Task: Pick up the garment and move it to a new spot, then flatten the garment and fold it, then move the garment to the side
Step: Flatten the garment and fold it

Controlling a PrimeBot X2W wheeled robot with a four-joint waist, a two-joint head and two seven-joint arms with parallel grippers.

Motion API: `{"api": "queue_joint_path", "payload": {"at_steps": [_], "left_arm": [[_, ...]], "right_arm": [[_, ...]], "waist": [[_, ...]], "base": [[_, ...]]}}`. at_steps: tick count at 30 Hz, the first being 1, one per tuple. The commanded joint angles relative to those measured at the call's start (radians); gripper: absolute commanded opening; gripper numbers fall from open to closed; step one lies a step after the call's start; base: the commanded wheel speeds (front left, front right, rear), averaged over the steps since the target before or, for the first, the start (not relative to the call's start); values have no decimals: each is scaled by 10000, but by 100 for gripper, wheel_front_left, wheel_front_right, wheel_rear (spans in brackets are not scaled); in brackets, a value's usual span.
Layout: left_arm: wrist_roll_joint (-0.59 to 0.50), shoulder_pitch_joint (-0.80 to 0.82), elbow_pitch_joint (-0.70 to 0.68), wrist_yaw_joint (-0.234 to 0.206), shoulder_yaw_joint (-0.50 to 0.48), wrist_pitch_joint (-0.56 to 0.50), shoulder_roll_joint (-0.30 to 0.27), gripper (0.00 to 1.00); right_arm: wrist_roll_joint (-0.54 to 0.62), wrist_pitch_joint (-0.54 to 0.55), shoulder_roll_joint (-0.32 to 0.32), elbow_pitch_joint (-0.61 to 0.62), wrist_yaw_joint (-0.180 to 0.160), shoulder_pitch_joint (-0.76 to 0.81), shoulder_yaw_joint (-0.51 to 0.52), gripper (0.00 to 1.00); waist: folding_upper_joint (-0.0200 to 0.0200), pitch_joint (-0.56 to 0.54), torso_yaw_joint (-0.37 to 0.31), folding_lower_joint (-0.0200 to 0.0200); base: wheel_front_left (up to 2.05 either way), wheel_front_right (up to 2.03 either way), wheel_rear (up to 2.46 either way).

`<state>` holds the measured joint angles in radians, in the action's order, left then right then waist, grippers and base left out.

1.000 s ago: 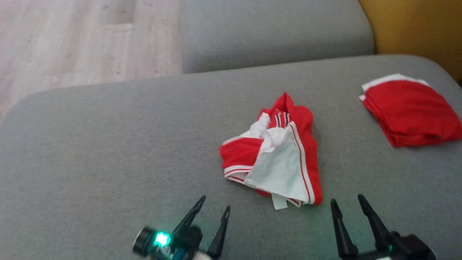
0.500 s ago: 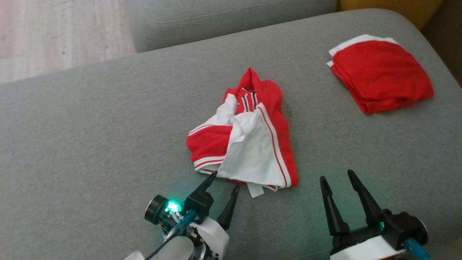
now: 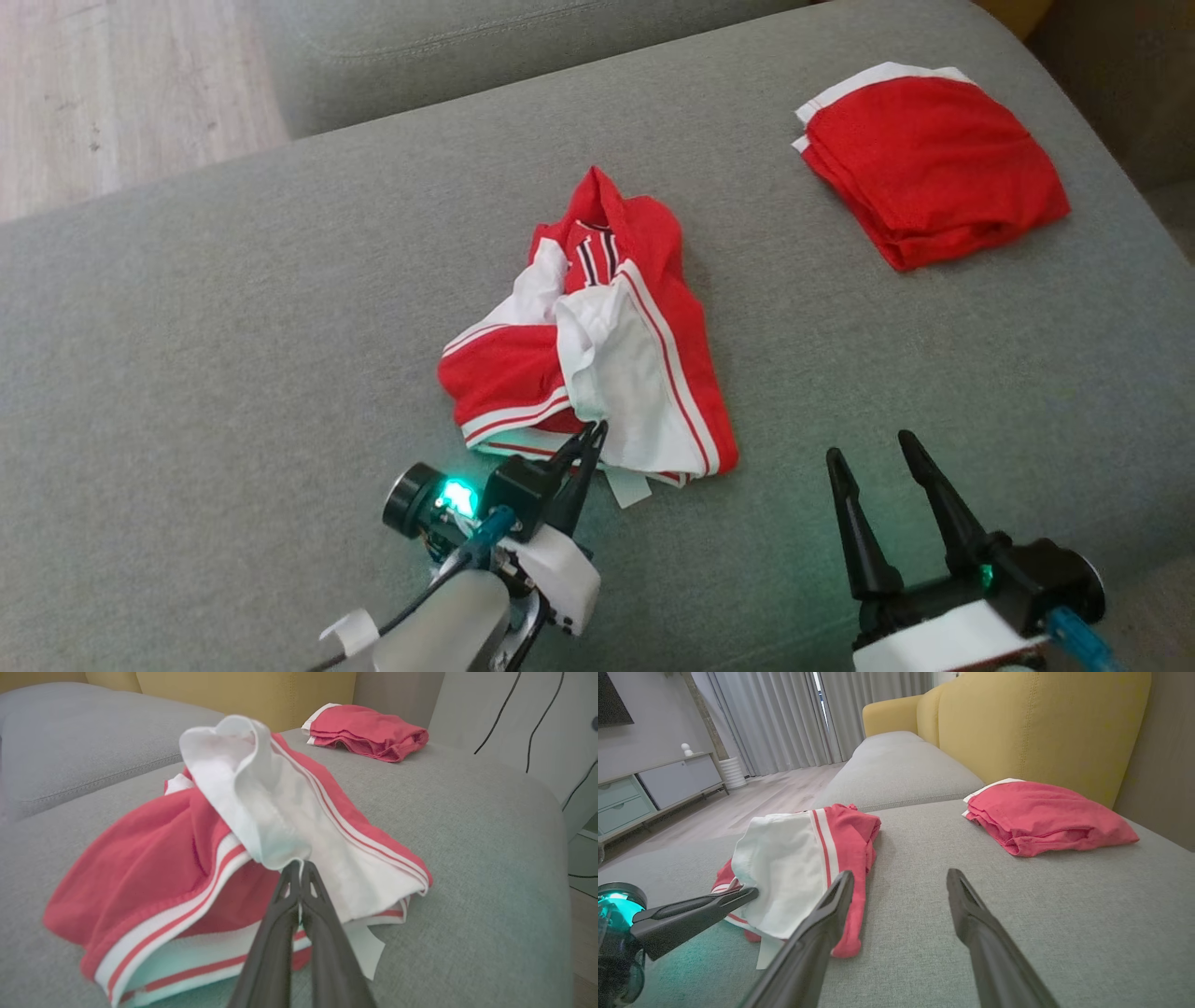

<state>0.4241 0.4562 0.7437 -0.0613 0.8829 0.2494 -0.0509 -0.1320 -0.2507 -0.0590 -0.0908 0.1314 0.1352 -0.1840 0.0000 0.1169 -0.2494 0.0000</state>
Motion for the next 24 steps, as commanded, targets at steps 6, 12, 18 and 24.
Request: {"api": "queue_joint_path", "payload": {"at_steps": [6,12,18,24], "left_arm": [[317,831,-639,256,-284,121,6,0],[543,1755,-1371,798,-689,122,6,0],[720,4022,-1905,1554,-1424,123,-140,0],[1283,6865,-1990,1849,-2192,99,-409,0]], "right_arm": [[-60,-111,-67,220,-7,-410,-336,100],[-192,-111,-7,216,-7,-441,-459,100],[-234,-111,39,149,-7,-489,-693,100],[-266,-111,61,41,-7,-399,-900,100]], "waist": [[0,-167,-340,0],[0,-401,-643,0],[0,-738,-1040,0],[0,-1124,-1403,0]], "base": [[0,0,0],[0,0,0],[0,0,0],[0,0,0]]}}
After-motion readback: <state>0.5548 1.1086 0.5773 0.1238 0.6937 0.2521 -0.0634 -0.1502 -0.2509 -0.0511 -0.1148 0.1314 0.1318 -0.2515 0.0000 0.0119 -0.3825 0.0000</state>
